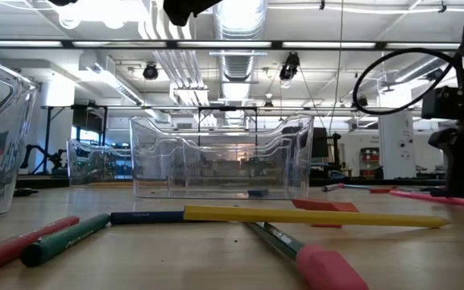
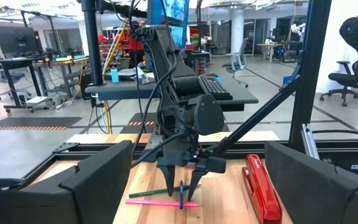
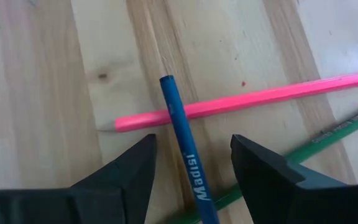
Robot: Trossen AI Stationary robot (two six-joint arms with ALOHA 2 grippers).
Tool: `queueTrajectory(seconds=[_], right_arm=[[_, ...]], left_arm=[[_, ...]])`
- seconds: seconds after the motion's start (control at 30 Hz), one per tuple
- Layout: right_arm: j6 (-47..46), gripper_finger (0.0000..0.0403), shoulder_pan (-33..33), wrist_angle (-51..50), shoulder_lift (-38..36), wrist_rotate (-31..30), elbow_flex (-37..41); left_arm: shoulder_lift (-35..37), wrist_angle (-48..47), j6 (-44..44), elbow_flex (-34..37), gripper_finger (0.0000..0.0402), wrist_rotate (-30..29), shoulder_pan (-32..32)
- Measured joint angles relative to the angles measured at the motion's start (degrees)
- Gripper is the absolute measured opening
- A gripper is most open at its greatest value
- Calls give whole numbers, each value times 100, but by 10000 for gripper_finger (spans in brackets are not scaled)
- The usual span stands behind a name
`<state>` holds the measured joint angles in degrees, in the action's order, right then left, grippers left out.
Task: Sort crayons/erasers/pens/pencils in bins
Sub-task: Put the middle blue crayon into the top right transparent bin
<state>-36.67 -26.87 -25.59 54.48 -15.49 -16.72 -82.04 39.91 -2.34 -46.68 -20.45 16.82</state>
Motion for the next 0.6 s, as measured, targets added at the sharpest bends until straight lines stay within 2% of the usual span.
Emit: queueTrajectory(seconds=[0.3,0.6], right_arm=[[28,135,0,87,0,48,59],[360,22,2,-402,11,-127,-442]], left_arm=[[0,-6,8,11,348,0,0],[0,-5,21,13,348,0,0]])
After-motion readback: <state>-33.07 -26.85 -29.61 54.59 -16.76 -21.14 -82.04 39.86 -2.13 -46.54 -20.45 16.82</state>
